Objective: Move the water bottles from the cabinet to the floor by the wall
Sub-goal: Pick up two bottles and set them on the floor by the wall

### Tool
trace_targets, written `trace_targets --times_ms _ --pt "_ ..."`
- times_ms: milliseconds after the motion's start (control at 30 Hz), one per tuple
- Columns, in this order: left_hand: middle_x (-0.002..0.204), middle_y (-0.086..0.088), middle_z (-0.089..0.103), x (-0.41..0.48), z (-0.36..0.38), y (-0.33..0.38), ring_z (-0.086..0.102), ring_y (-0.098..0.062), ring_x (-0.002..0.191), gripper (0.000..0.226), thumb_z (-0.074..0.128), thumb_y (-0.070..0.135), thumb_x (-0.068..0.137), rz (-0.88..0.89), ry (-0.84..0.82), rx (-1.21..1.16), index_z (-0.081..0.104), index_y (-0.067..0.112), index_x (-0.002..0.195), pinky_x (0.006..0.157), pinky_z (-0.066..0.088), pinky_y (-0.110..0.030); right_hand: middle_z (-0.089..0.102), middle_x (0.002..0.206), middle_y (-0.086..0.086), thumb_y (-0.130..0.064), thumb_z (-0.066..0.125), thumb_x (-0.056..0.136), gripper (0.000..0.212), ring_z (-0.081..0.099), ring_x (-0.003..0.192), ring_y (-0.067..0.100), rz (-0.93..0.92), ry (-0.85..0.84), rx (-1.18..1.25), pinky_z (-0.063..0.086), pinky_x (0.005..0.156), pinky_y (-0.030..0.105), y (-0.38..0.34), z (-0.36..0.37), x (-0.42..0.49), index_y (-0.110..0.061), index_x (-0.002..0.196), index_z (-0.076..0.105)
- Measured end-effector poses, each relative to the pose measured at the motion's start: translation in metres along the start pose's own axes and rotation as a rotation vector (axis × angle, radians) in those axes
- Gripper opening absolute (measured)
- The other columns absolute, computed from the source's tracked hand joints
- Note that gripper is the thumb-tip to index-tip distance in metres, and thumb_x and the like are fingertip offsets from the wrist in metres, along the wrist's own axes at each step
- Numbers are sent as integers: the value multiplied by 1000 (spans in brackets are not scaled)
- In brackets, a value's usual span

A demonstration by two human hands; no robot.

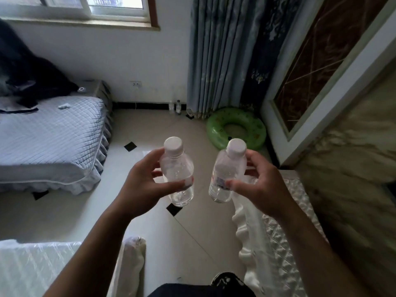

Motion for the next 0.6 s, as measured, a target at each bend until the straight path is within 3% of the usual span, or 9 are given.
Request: trace_targets --times_ms 200,467,600 --pt "114 -1 71 62 -26 -18 68 -23 107 74 90 51 54 -7 28 -41 62 32 120 92 54 -48 69 106 -14 -42 82 61 67 66 97 4 -15 -9 17 56 88 34 5 18 74 -30 122 58" --pt "112 -6 71 168 -57 -53 69 -22 106 71 90 33 55 -53 94 -30 62 25 120 90 55 -38 68 113 -9 -43 83 62 70 67 101 11 -30 -100 79 56 88 42 33 44 211 -29 125 56" --pt "113 -3 72 238 -67 -65 69 -21 106 74 90 34 56 -63 127 18 61 22 124 92 55 -39 67 110 -13 -44 80 62 68 64 97 2 -62 -140 74 55 85 29 43 48 291 -31 124 56"
Point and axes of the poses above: each hand's wrist, its own x-axis towards the middle knuckle, its own z-axis out of the palm, y = z × x, the point moved 6 cm from there along x, towards the middle knuckle
